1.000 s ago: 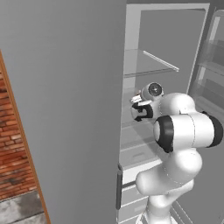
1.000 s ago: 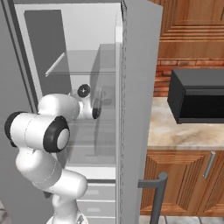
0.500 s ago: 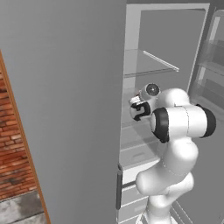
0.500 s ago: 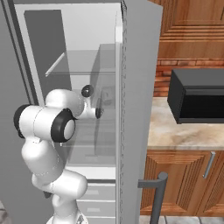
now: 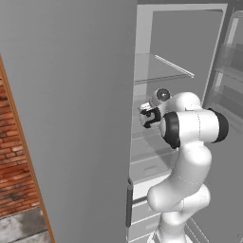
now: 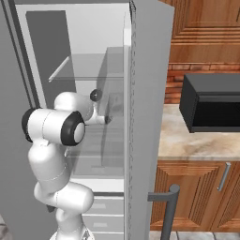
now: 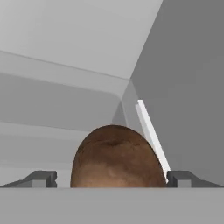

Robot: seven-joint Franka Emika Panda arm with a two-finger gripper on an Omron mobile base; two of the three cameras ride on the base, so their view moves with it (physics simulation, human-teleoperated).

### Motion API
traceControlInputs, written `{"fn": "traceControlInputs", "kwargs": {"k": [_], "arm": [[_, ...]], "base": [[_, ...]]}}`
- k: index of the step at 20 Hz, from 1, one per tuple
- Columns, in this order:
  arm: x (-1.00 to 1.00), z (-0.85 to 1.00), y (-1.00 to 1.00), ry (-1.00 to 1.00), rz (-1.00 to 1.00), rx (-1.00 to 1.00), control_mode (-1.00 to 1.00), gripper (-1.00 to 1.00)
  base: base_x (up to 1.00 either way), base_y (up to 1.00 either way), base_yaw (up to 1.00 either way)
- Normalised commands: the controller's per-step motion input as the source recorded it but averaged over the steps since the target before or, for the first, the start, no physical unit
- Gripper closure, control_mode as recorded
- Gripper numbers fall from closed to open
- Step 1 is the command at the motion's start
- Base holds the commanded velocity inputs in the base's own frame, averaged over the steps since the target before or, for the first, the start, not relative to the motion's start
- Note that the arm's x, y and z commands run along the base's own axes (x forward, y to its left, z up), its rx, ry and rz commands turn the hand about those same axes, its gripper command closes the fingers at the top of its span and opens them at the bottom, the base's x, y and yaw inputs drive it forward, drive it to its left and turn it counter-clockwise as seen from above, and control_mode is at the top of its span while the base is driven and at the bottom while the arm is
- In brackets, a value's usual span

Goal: Open the fridge, remove the mango, potato, and fish, and place them on any counter.

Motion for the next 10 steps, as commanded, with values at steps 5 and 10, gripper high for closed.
{"fn": "traceControlInputs", "kwargs": {"k": [5, 10], "arm": [[0.22, -0.29, -0.02, 0.02, 0.0, 0.0, -1.0, -1.0], [-0.11, -0.59, -0.23, 0.12, -0.01, 0.0, -1.0, 1.0]], "base": [[0.0, 0.0, 0.0], [0.0, 0.0, 0.0]]}}
